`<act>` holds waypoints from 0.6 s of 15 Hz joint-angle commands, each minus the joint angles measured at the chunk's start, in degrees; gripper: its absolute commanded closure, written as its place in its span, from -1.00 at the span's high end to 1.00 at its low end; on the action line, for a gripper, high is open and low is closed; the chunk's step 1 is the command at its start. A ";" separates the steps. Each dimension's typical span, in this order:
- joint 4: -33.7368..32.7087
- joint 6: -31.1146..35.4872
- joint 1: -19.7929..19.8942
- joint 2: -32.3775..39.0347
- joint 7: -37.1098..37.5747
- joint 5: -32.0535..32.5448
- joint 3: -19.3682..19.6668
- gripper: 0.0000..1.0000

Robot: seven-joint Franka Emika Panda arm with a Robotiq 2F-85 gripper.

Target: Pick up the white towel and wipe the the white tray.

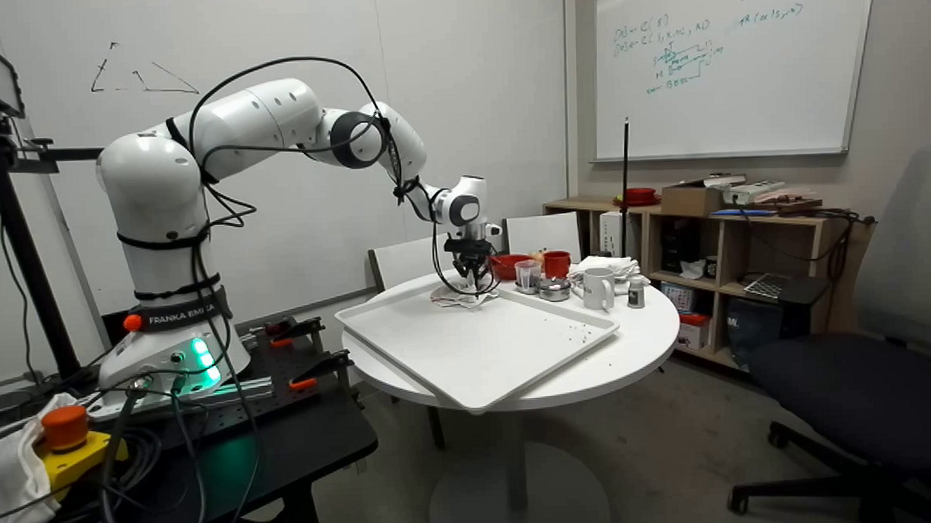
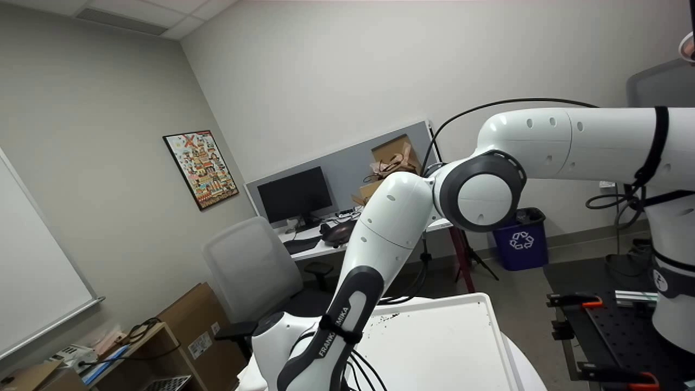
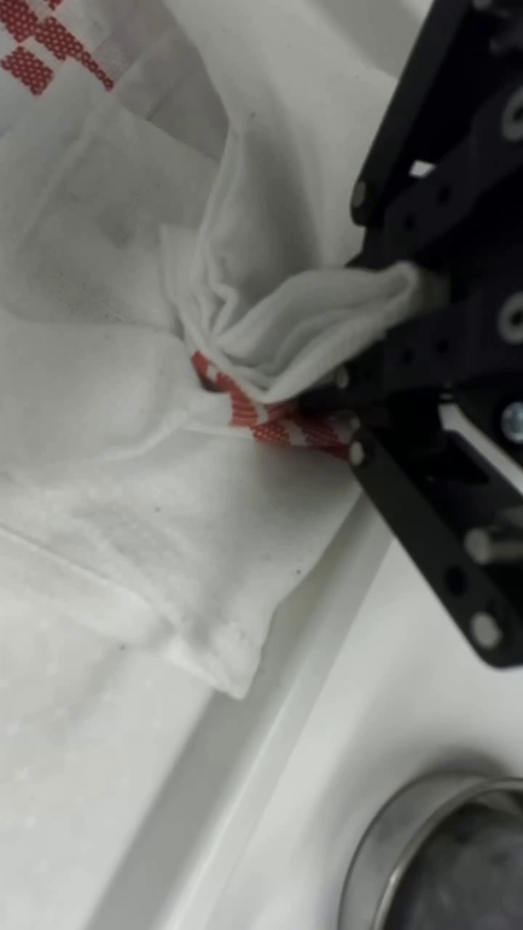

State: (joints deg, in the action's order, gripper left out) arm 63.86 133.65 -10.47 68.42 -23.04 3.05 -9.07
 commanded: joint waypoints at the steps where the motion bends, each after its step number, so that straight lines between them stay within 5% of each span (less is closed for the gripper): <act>1: 2.22 1.82 -0.35 -0.40 0.75 0.89 1.25 -0.96; 9: 9.16 6.70 -0.04 -3.75 1.25 1.20 2.65 -0.96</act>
State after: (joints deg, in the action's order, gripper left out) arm 67.24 137.18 -10.51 66.92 -23.03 3.05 -8.37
